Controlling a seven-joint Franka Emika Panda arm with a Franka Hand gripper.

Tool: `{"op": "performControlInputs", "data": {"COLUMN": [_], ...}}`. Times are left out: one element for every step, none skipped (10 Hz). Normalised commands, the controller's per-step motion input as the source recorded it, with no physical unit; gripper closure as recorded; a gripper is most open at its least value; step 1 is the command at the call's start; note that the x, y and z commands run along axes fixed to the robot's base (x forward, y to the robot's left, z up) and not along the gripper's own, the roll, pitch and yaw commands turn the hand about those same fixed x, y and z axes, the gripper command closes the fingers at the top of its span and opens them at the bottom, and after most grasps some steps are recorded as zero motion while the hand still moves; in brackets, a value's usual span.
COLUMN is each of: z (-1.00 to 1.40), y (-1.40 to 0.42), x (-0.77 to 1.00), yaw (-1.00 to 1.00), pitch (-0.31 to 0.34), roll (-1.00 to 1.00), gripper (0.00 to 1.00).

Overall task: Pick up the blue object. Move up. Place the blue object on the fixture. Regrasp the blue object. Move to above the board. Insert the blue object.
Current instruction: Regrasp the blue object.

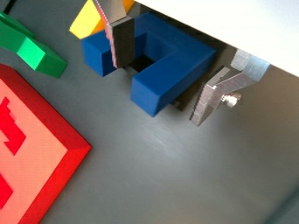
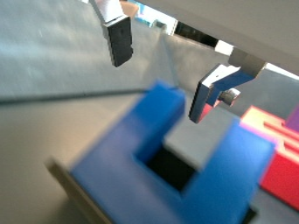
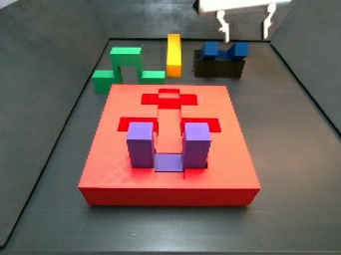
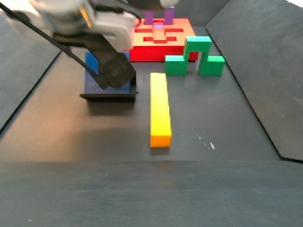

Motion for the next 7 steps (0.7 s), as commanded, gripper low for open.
{"op": "performControlInputs", "data": {"z": [0.60, 0.38, 0.31, 0.15, 0.10, 0.04, 0.00], "y": [0.19, 0.00, -0.05, -0.17, -0.20, -0.22, -0.22], "x": [0.32, 0.23, 0.10, 0.00, 0.00, 0.00, 0.00], "yaw": [0.00, 0.00, 0.00, 0.08, 0.12, 0.09, 0.07], "pitch": [-0.211, -0.146, -0.137, -0.277, -0.246, -0.103, 0.000], "roll": [-0.08, 0.39, 1.00, 1.00, 1.00, 1.00, 1.00], "gripper": [0.00, 0.00, 0.00, 0.00, 0.00, 0.00, 0.00]}}
